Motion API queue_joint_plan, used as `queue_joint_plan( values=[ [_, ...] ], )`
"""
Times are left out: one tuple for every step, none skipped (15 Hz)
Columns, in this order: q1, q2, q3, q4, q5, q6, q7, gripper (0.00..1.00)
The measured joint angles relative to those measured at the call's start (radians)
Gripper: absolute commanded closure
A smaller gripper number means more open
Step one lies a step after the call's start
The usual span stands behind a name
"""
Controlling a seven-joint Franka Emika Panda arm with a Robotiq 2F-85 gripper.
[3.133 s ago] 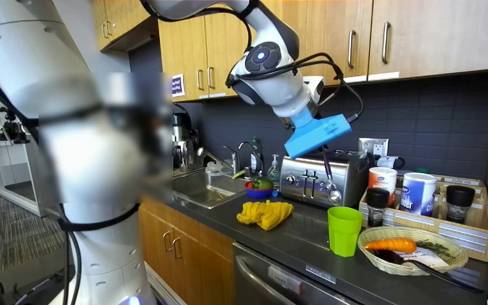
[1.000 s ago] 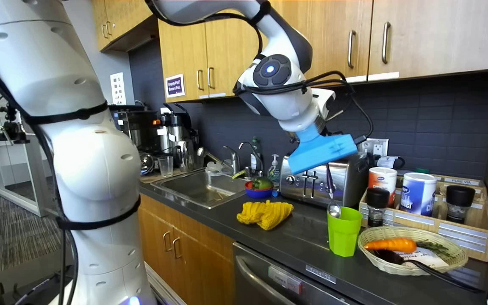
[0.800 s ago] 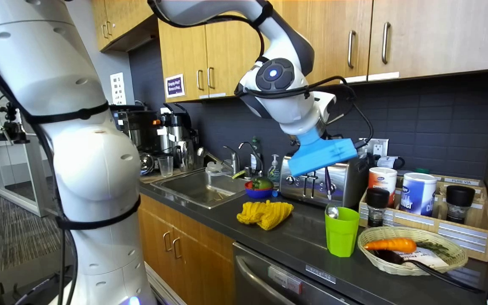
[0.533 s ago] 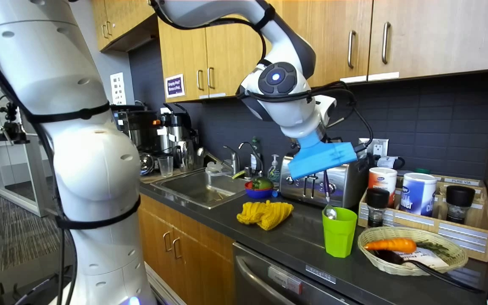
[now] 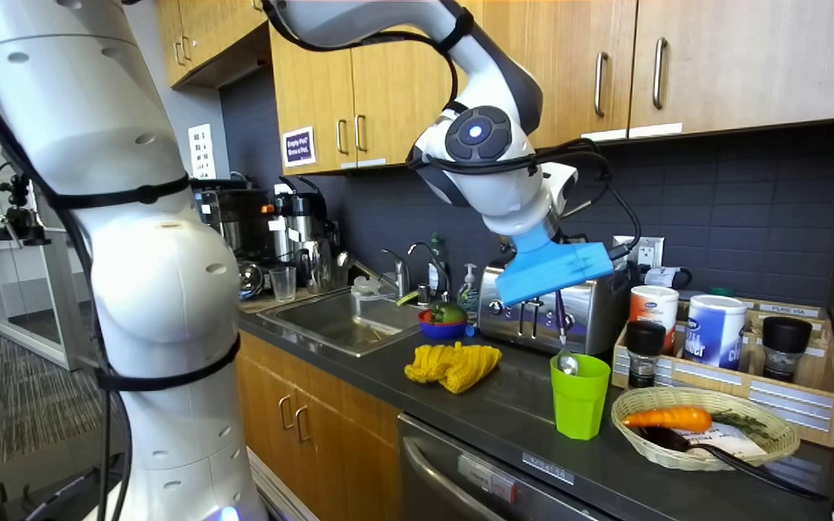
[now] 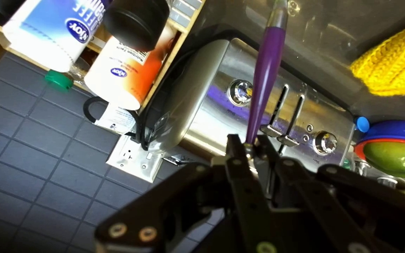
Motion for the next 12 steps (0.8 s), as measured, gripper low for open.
queue_joint_plan(
  values=[
    [-0.003, 0.004, 0.0, 0.002, 0.0, -0.001, 0.0, 0.97],
    [-0.007, 0.009, -0.002, 0.004, 0.0, -0.002, 0.0, 0.97],
    [-0.013, 0.015, -0.004, 0.006, 0.0, -0.006, 0.0, 0.97],
    [-0.018, 0.022, -0.008, 0.01, 0.0, -0.011, 0.0, 0.97],
    [-0.024, 0.031, -0.013, 0.013, 0.0, -0.018, 0.0, 0.97],
    [-0.029, 0.041, -0.018, 0.016, 0.0, -0.026, 0.0, 0.97],
    [-0.033, 0.053, -0.024, 0.02, 0.0, -0.039, 0.0, 0.61],
    [-0.036, 0.066, -0.029, 0.025, 0.0, -0.052, 0.0, 0.6],
    [-0.038, 0.08, -0.034, 0.029, 0.0, -0.067, 0.0, 0.56],
    [-0.038, 0.095, -0.038, 0.033, 0.0, -0.082, 0.0, 0.5],
    [-0.038, 0.11, -0.04, 0.039, 0.0, -0.094, 0.0, 0.43],
    [-0.038, 0.125, -0.041, 0.045, 0.0, -0.104, 0.0, 0.37]
  ],
)
